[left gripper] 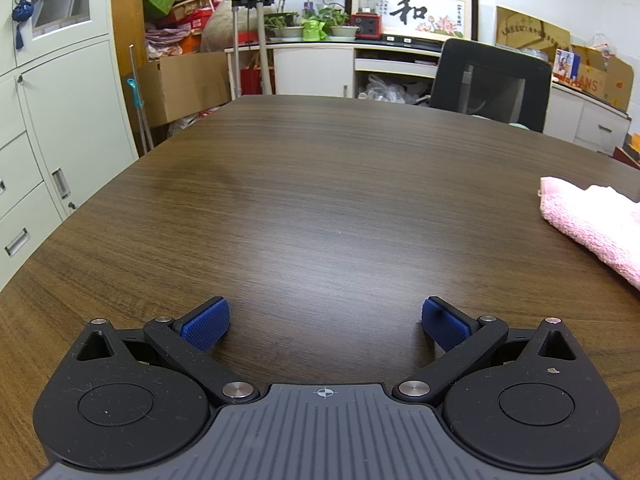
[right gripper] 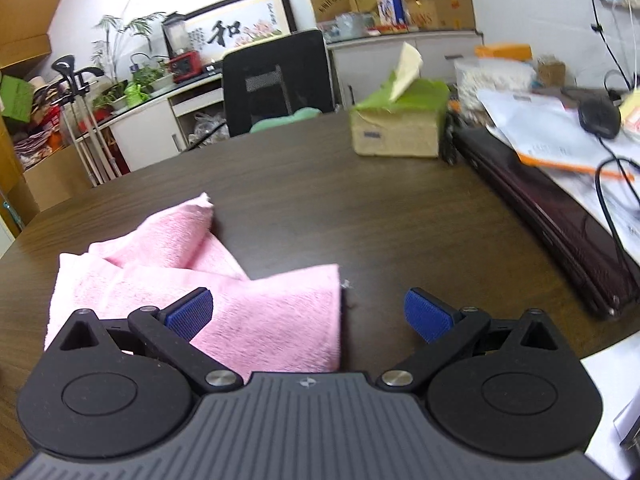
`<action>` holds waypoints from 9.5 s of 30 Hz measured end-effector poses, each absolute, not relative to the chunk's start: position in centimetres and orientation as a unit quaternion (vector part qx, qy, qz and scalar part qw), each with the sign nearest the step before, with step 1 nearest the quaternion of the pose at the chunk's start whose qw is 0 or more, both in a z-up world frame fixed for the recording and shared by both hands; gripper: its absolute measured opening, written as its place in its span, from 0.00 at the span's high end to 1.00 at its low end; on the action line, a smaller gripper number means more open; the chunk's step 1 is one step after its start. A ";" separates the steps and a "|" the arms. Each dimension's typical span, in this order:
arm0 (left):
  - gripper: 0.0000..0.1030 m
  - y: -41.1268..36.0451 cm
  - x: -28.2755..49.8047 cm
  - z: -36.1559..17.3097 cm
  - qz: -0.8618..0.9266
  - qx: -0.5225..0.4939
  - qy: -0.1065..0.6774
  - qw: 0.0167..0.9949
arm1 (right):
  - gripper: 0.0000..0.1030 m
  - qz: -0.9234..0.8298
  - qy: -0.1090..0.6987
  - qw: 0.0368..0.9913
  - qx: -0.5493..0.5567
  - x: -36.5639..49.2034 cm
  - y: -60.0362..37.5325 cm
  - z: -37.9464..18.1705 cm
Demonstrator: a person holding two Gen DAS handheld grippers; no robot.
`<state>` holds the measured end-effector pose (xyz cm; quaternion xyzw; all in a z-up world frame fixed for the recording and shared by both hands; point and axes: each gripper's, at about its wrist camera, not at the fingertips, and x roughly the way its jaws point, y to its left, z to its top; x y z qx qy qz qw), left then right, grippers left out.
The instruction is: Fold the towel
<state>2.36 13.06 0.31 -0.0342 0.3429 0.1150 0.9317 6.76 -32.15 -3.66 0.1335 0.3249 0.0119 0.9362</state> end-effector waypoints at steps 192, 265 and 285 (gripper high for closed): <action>0.69 5.5 11.2 1.8 -0.058 -0.211 0.450 0.866 | 0.16 0.242 0.307 0.920 0.017 -10.6 -24.7 -1.6; 0.95 9.5 -4.0 13.1 -0.163 -0.231 0.249 0.926 | 0.92 0.153 0.139 0.975 -0.085 -11.4 -25.3 9.3; 0.82 16.3 -10.3 2.9 -0.087 -0.266 0.331 0.901 | 0.47 0.204 0.296 0.932 -0.036 -16.4 -25.9 0.4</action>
